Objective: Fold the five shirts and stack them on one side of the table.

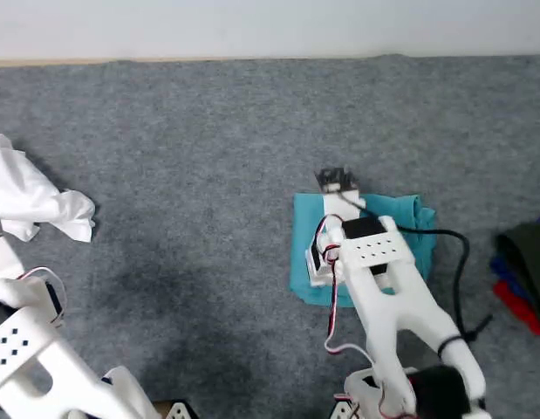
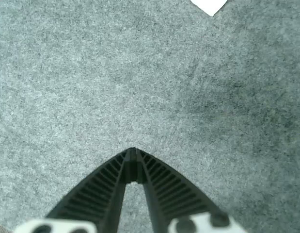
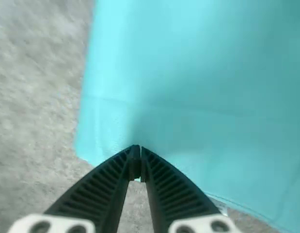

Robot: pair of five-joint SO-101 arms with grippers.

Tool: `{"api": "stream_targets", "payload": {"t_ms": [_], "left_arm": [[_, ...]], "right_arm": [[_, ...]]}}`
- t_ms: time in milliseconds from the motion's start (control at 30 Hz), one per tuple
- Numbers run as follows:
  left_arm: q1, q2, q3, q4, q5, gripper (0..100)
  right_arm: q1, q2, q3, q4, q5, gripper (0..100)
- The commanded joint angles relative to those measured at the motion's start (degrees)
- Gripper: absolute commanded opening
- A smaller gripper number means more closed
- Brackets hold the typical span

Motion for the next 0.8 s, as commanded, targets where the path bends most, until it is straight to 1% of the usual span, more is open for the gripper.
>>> {"api": "stream_targets", "payload": {"t_ms": [0, 100, 167, 300, 400, 500, 700, 767], "left_arm": [[0.4, -1.1, -0.3, -0.9, -0.6, 0], [0.4, -1.1, -0.3, -0.9, -0.6, 0], [0.4, -1.1, -0.3, -0.9, -0.6, 0], [0.4, -1.1, -0.3, -0.9, -0.6, 0], [0.4, -1.1, -0.3, -0.9, -0.6, 0], [0.4, -1.1, -0.3, -0.9, -0.6, 0], [0.4, -1.1, -0.3, -0.8, -0.7, 0], [0.4, -1.1, -0.3, -0.6, -2.0, 0]], "right_arm": [[0.1, -8.0, -4.5, 1.5, 0.7, 1.0], [0.2, -11.7, -4.5, 0.9, 4.3, 1.0], [1.8, -13.1, -4.7, 0.6, 4.9, 1.0], [9.4, -13.1, -4.6, -4.8, 5.2, 1.0], [14.8, -11.8, -4.4, -10.2, 8.5, 1.0], [18.7, -7.5, -4.4, -15.3, 10.3, 1.0], [22.9, 6.0, -4.7, -25.5, 10.3, 1.0], [24.5, 10.9, -4.7, -29.6, 10.3, 1.0]]}}
